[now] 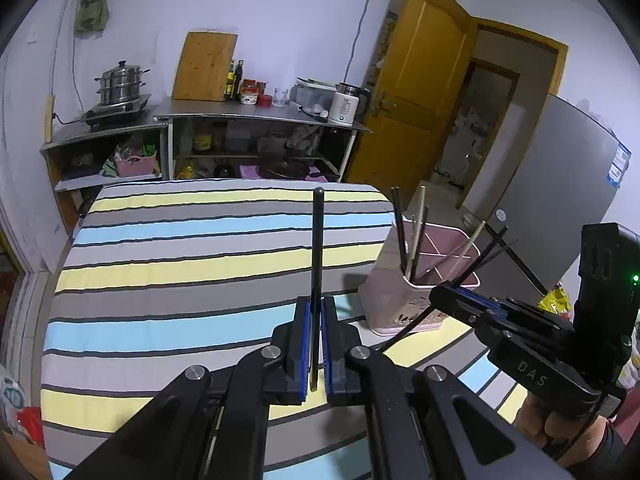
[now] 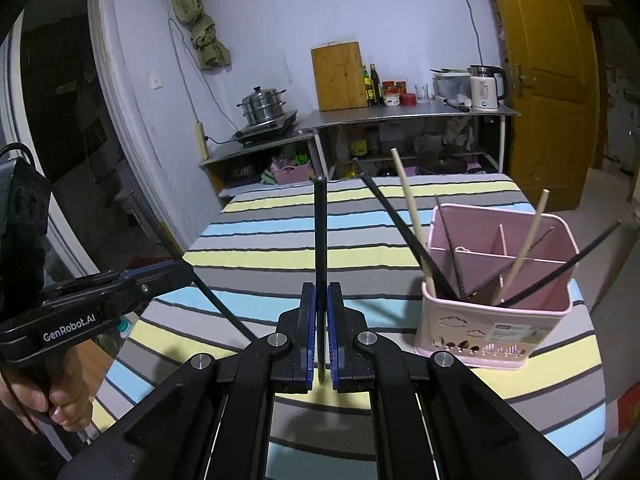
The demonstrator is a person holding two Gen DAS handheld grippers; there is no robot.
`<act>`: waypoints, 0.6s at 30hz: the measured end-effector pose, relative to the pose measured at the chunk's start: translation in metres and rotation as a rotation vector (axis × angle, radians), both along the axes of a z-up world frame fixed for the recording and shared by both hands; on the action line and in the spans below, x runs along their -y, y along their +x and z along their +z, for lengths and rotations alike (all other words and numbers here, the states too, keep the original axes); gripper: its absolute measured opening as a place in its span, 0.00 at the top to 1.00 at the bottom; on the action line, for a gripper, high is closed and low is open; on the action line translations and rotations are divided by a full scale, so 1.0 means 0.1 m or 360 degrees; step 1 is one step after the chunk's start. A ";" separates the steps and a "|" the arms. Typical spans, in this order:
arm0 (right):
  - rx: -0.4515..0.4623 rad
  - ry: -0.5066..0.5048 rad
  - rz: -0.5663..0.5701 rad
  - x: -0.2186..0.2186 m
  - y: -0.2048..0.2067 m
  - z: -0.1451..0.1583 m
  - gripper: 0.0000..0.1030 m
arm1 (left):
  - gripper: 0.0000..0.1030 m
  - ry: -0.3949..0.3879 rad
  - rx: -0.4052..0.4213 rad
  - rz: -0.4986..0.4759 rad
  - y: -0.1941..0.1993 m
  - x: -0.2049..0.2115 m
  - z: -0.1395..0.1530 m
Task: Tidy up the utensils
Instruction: 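Lift both black chopsticks and carry them over the pink holder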
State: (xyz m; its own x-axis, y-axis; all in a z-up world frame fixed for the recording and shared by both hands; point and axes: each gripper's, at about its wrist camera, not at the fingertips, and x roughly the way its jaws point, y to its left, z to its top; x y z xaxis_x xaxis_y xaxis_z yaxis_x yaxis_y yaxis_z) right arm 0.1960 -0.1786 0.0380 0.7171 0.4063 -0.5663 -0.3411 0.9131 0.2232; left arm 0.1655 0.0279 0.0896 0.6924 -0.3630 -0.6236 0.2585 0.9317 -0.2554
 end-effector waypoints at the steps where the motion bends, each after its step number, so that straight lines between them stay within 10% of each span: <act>1: 0.0004 0.0002 -0.0003 0.02 -0.02 0.01 0.95 | 0.95 0.0003 -0.0001 -0.0008 -0.01 0.01 0.00; 18: 0.0034 0.0020 -0.0134 0.44 -0.28 0.11 0.95 | 0.95 -0.0034 -0.0025 -0.0186 -0.11 0.44 0.06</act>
